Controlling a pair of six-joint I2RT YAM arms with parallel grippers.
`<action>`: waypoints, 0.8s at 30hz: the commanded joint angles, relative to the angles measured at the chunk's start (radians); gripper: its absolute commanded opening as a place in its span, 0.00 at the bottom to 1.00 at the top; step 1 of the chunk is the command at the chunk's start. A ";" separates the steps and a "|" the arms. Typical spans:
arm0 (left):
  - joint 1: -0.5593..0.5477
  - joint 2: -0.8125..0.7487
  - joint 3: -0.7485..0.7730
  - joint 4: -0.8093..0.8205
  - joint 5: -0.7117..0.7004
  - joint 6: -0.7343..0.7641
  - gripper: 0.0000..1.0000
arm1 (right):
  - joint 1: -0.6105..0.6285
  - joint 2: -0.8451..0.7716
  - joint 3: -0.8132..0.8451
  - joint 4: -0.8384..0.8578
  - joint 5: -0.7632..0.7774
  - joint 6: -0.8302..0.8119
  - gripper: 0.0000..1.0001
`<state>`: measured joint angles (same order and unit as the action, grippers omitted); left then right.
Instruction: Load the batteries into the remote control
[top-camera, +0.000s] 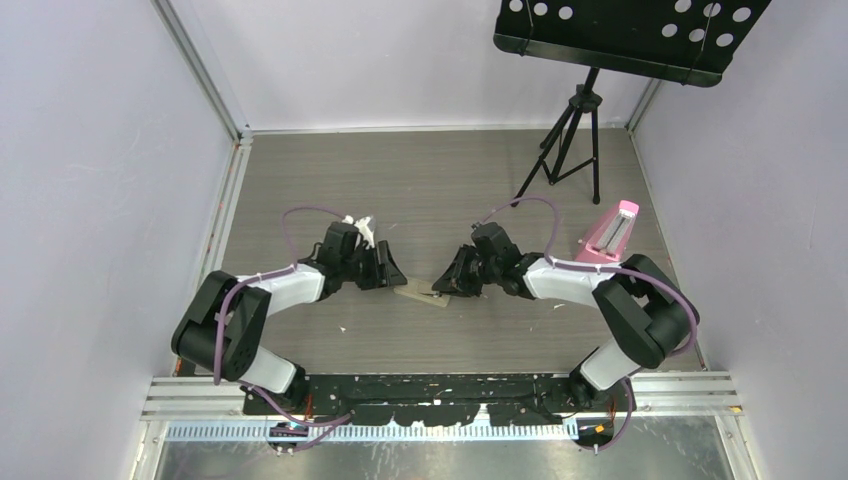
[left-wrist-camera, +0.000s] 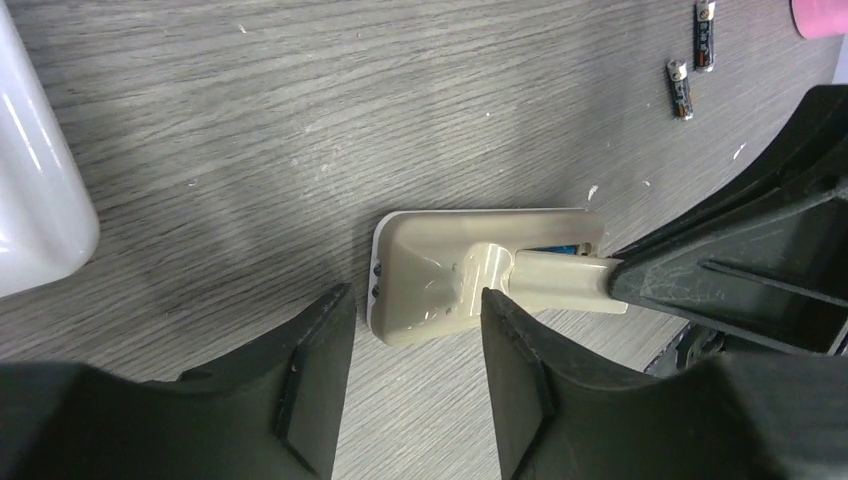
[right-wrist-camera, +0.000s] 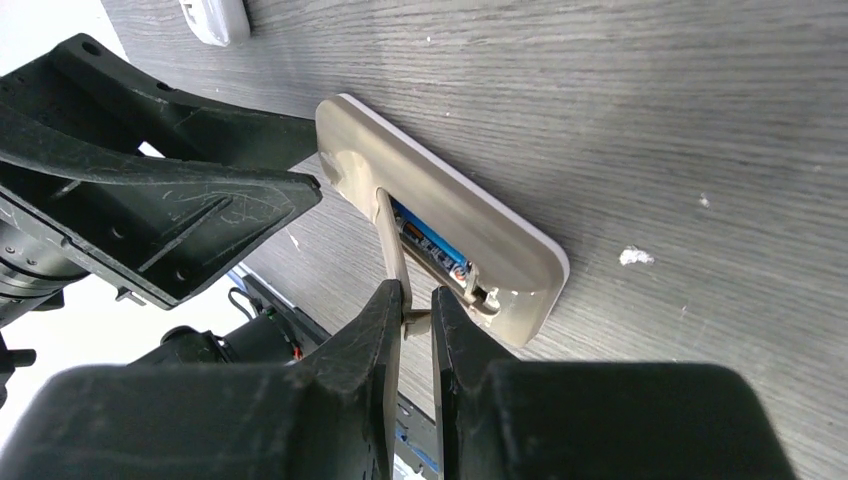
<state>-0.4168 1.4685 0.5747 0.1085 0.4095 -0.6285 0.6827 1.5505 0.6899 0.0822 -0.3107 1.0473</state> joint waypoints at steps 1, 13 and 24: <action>0.004 0.019 0.013 0.060 0.050 -0.012 0.49 | 0.002 0.050 0.030 0.013 -0.014 -0.027 0.01; 0.004 0.009 0.010 0.069 0.023 -0.022 0.46 | 0.003 -0.021 0.075 -0.172 0.036 -0.086 0.29; 0.004 0.004 0.031 0.045 -0.004 -0.017 0.47 | 0.002 -0.117 0.072 -0.245 0.091 -0.142 0.35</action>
<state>-0.4164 1.4868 0.5751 0.1299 0.4187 -0.6506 0.6796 1.4883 0.7357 -0.1658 -0.2379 0.9337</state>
